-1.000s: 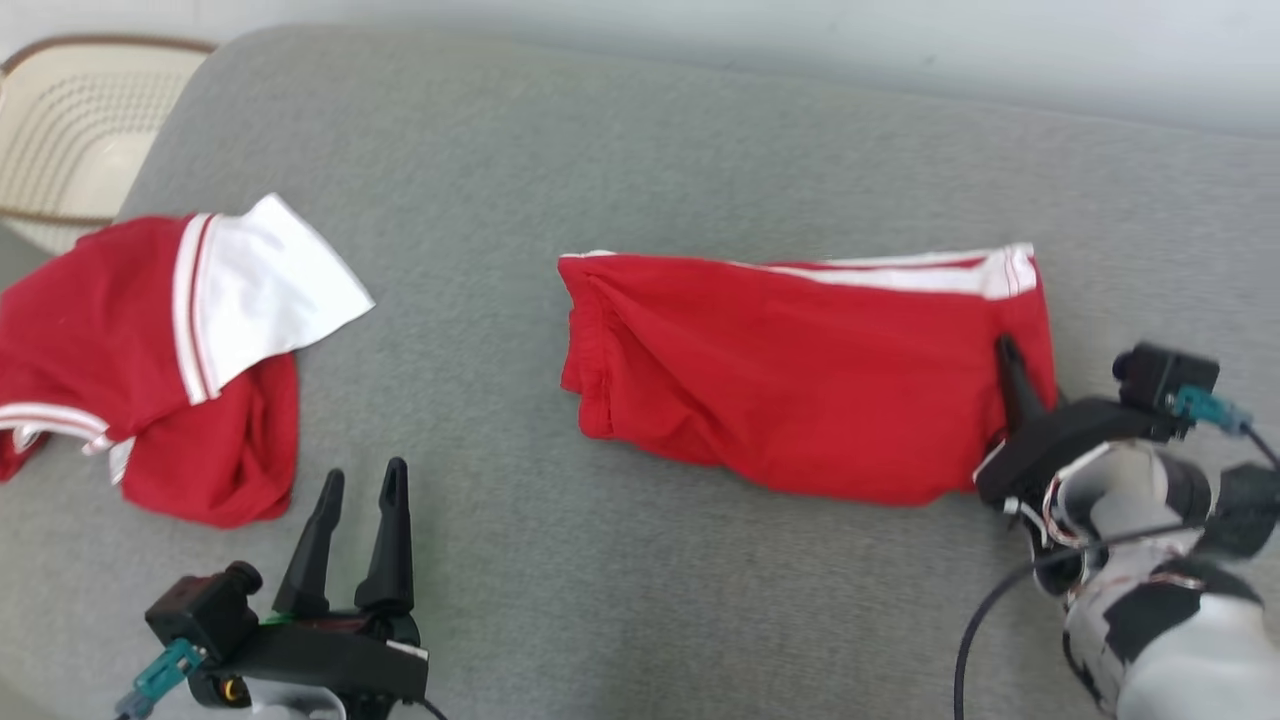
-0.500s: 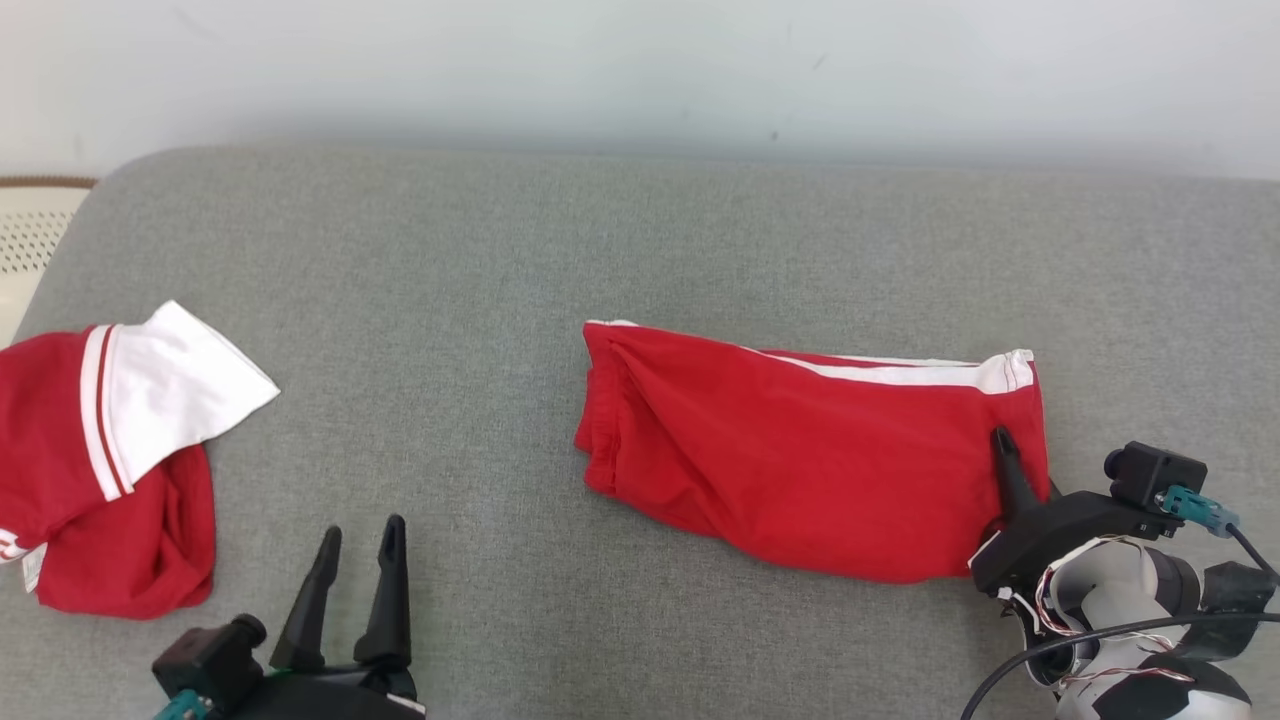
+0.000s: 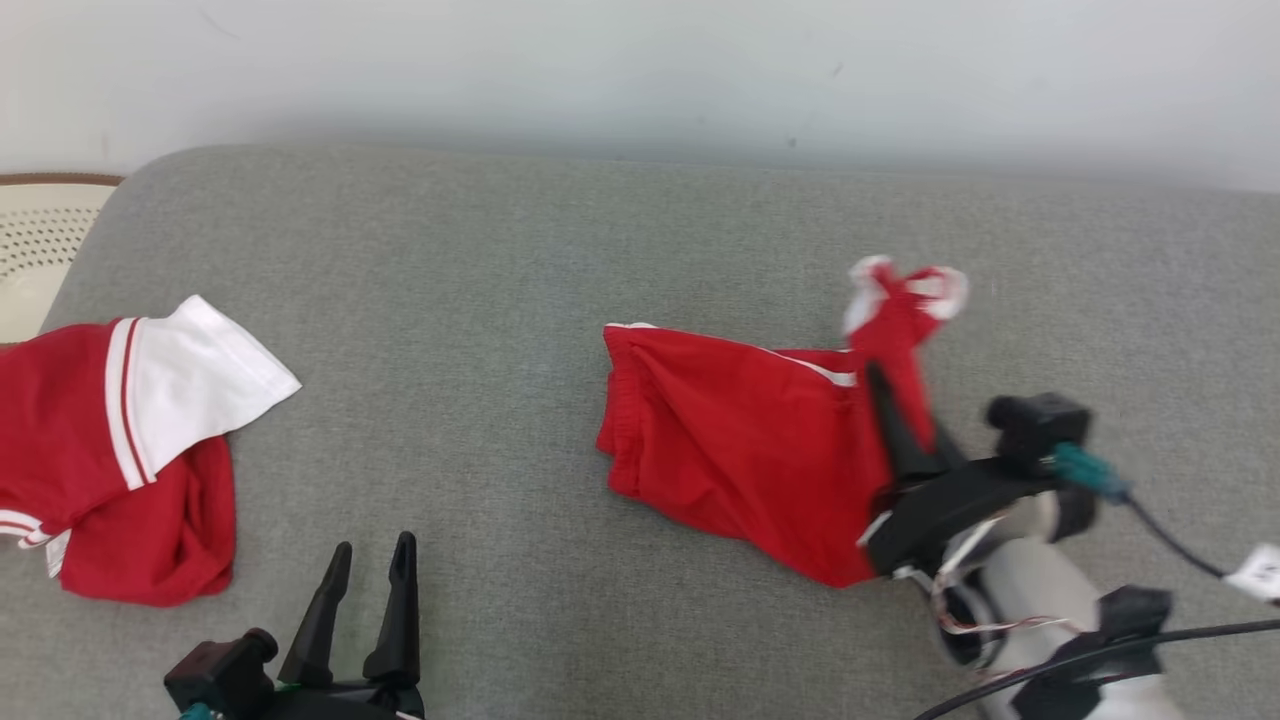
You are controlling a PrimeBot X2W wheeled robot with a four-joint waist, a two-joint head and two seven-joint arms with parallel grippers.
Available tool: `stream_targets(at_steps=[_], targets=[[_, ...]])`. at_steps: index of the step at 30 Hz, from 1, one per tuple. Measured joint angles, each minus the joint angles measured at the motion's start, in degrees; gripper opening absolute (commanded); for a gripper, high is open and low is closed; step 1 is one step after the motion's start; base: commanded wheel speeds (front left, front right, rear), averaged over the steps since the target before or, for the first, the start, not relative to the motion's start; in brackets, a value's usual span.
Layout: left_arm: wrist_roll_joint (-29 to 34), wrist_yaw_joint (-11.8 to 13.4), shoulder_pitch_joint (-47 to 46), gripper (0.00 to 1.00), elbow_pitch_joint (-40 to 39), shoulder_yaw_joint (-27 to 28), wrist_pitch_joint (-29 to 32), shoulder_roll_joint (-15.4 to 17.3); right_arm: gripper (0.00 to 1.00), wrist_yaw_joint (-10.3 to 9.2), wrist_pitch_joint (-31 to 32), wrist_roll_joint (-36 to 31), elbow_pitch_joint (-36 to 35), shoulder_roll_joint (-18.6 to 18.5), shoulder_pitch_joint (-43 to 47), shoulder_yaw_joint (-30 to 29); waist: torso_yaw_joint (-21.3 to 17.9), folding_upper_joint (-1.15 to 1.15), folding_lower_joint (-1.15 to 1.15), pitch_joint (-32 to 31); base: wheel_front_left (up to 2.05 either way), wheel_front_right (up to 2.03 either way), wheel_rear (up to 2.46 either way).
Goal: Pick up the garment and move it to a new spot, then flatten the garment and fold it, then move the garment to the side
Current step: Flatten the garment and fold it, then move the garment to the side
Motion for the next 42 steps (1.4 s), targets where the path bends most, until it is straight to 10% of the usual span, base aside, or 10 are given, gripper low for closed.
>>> stream_targets(at_steps=[14,15,17,29,42], targets=[[-2.07,0.02,0.07,1.00,0.81,-1.96,0.00,0.01,0.00,0.00,1.44,3.92,4.21,4.34,-5.92,14.91,5.01,0.00,0.00,0.67,0.00,0.00,0.00],[-2.18,0.02,0.05,1.00,0.87,-2.15,0.00,-0.01,0.10,0.00,1.49,4.25,5.30,4.42,-6.18,15.12,5.48,0.00,0.00,0.75,0.00,0.00,0.00],[-2.49,0.02,-0.06,1.00,0.80,-2.25,0.00,-0.01,1.00,0.00,1.47,5.15,6.97,4.61,-6.36,15.60,6.41,0.00,0.00,0.90,0.00,0.00,0.00],[-2.36,0.51,0.55,1.00,-0.63,-0.66,0.00,0.01,1.00,0.00,0.12,8.51,-1.41,2.78,-7.28,9.36,6.37,0.00,0.00,1.14,0.00,0.00,0.00],[-1.88,0.49,-0.59,1.00,-1.21,-2.38,0.00,-0.01,1.00,-0.01,0.00,7.50,7.06,0.80,-1.10,0.32,5.86,0.00,0.00,2.88,0.00,0.00,0.00]])
